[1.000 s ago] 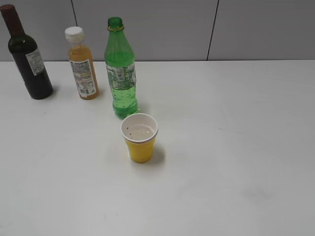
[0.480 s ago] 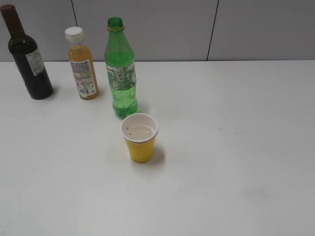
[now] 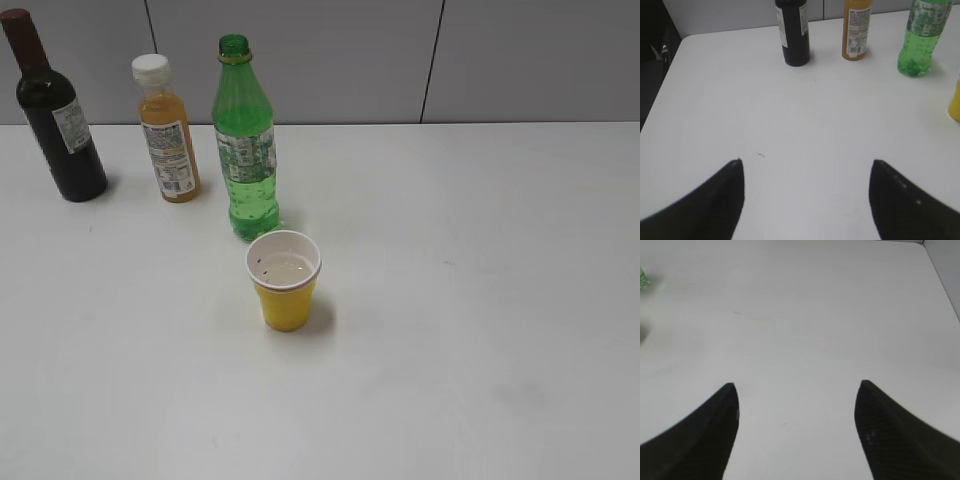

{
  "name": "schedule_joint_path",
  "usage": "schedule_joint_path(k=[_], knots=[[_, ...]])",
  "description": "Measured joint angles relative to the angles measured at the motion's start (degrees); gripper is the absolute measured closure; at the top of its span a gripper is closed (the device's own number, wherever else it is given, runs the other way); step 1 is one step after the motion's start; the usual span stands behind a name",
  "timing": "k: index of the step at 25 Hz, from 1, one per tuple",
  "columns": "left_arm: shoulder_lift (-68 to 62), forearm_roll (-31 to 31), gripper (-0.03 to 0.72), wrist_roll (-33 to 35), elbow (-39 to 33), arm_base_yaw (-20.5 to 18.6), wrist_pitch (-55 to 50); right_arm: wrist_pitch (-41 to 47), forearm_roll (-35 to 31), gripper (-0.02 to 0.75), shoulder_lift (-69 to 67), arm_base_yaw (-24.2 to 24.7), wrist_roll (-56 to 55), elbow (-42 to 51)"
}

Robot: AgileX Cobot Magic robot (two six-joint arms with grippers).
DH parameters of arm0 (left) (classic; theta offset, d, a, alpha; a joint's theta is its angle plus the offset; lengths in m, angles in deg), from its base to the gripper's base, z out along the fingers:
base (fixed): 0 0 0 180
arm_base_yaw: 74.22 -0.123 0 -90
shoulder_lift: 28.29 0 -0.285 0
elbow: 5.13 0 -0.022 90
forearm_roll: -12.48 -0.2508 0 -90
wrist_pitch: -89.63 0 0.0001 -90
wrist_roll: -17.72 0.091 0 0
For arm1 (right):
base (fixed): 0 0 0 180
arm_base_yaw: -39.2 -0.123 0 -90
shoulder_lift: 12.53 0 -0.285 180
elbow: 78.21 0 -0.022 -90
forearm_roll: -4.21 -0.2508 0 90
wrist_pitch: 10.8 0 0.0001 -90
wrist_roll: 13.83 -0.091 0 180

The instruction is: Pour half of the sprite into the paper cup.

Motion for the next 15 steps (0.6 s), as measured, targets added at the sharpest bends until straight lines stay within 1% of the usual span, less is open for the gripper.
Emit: schedule_joint_path(k=[15], knots=[[0.00,0.00,0.099,0.00,0.00,0.00,0.00,0.00,0.00,0.194,0.00,0.00,0.00,0.00]])
